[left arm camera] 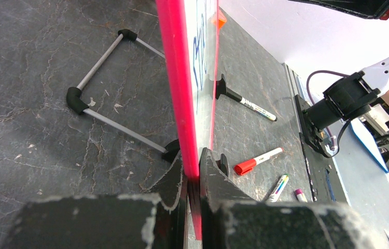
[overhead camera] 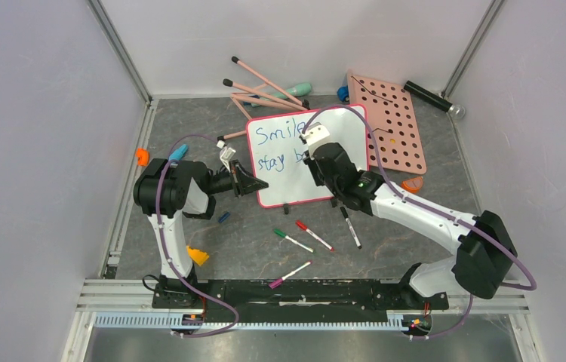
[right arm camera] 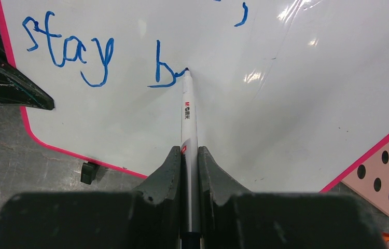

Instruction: Write a sentence on the whiteboard

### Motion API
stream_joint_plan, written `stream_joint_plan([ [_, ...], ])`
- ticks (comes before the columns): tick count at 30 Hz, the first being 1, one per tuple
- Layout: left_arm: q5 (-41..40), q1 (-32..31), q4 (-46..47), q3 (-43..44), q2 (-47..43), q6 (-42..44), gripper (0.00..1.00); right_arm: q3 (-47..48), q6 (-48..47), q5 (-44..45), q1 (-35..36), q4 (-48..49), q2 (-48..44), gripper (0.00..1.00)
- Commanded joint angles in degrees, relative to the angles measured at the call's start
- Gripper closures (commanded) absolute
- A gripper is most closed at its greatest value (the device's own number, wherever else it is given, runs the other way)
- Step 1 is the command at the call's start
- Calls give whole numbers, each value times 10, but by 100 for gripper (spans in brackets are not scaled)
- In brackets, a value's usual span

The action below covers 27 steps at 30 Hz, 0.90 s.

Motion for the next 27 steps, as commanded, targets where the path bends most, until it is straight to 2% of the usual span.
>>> stream_joint_plan([
  [1, -33, 5, 25, -1, 33, 142, 98, 23, -7, 14, -3, 4, 6, 100],
  [14, -32, 5, 25, -2, 33, 143, 98, -41, 7, -18, -2, 14, -25, 100],
  [27, -31, 5, 25, -2, 34, 142, 98, -5, -7, -3, -4, 11, -7, 100],
])
